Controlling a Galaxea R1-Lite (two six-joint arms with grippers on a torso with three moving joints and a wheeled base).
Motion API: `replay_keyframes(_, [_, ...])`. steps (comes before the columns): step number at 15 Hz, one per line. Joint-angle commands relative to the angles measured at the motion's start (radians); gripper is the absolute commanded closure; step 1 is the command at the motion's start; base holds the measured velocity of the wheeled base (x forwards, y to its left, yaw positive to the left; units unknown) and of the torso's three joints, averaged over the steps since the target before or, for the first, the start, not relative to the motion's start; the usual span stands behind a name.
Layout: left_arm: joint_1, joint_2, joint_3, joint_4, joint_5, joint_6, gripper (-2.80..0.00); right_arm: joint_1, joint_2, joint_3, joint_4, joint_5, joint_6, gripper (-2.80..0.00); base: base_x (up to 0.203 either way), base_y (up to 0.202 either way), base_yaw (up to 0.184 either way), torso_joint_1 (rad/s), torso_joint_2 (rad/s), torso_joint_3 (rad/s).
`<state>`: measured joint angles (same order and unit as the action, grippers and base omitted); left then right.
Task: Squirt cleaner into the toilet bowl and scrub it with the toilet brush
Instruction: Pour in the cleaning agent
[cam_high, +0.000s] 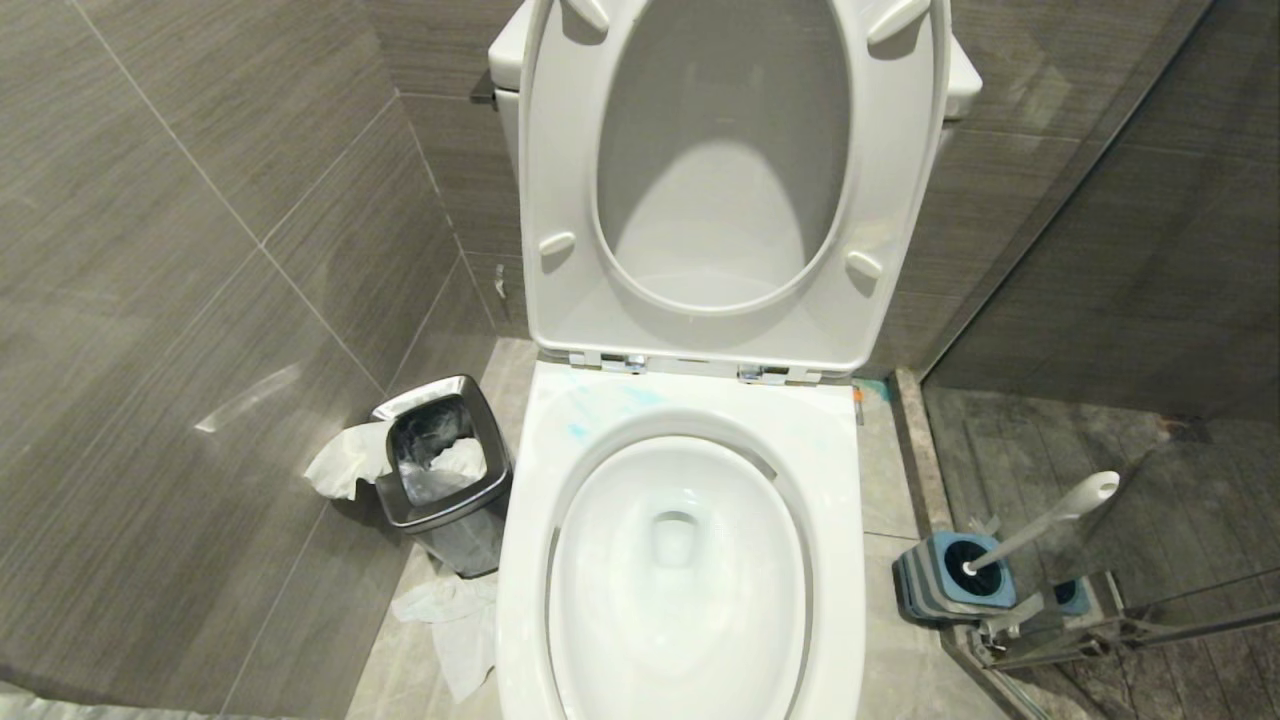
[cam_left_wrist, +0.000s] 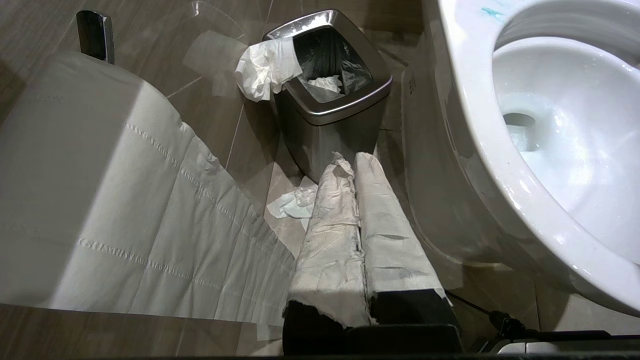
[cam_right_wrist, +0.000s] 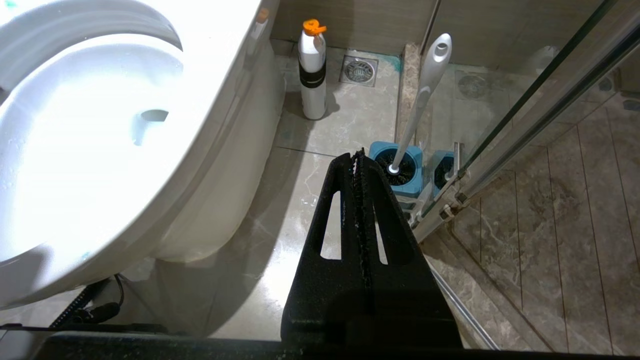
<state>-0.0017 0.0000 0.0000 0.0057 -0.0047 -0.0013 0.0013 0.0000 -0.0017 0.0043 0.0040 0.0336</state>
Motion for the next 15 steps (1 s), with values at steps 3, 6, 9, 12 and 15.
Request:
replay_keyframes(3, [0.0, 0.002, 0.003, 0.0, 0.0, 0.0, 0.0, 0.0, 0.0, 0.0, 0.0, 0.001, 0.0, 0.0, 0.0, 0.0, 0.0, 0.0, 0.0, 0.0])
replay_keyframes(6, [0.0, 0.002, 0.003, 0.0, 0.0, 0.0, 0.0, 0.0, 0.002, 0.0, -0.001, 0.001, 0.0, 0.0, 0.0, 0.0, 0.0, 0.0, 0.0, 0.0])
replay_keyframes(9, [0.0, 0.002, 0.003, 0.0, 0.0, 0.001, 0.0, 0.0, 0.0, 0.0, 0.0, 0.001, 0.0, 0.0, 0.0, 0.0, 0.0, 0.0, 0.0, 0.0])
replay_keyframes(12, [0.0, 0.002, 0.003, 0.0, 0.0, 0.001, 0.0, 0.0, 0.0, 0.0, -0.001, 0.001, 0.0, 0.0, 0.0, 0.0, 0.0, 0.001, 0.0, -0.06])
replay_keyframes(15, [0.0, 0.002, 0.003, 0.0, 0.0, 0.001, 0.0, 0.0, 0.0, 0.0, 0.0, 0.001, 0.0, 0.0, 0.0, 0.0, 0.0, 0.004, 0.0, -0.175])
